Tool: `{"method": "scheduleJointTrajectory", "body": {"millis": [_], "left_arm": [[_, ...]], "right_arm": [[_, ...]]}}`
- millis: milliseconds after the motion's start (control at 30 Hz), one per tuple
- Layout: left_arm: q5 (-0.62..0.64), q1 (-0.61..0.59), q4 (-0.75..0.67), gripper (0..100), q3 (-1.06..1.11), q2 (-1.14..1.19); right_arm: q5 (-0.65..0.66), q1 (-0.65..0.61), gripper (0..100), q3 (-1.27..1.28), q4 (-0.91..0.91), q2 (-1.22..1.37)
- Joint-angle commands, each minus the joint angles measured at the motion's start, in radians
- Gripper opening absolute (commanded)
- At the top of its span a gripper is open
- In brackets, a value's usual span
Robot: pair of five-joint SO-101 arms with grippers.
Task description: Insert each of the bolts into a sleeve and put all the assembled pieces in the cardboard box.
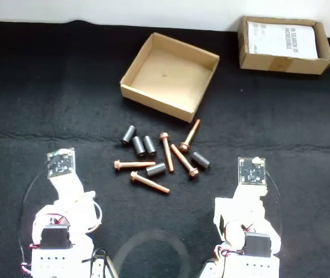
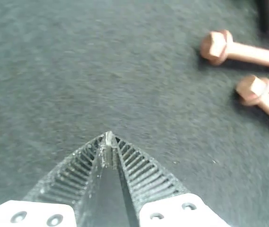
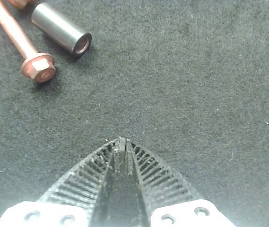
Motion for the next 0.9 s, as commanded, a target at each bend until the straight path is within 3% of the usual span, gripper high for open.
{"method": "scheduleJointTrajectory", "body": {"millis": [0,133,233,467,667,867], "left_arm": [[0.000,-0.101,-0.023,1,-0.051,-0.005],[0.000,-0.255,-0.046,1,-0.142,-0.005],[-0.012,-0.300,-0.035,1,-0.225,-0.005],[-0.279,-0.328,0.086,1,-0.417,-0.005],[-0.293,-0.328,0.262,1,-0.579,0.004],[-0.288,-0.423,0.269,1,-0.590,0.019]], "right_arm": [[0.003,0.008,0.8,0.119,-0.013,-0.015],[0.003,0.007,0.8,0.119,-0.013,-0.015],[0.008,0.008,0.9,0.120,-0.015,-0.015],[0.003,0.015,0.9,0.097,-0.209,-0.015],[0.009,0.016,0.9,-0.033,-0.232,-0.015],[0.048,0.016,0.9,-0.231,-0.232,-0.004]]}}
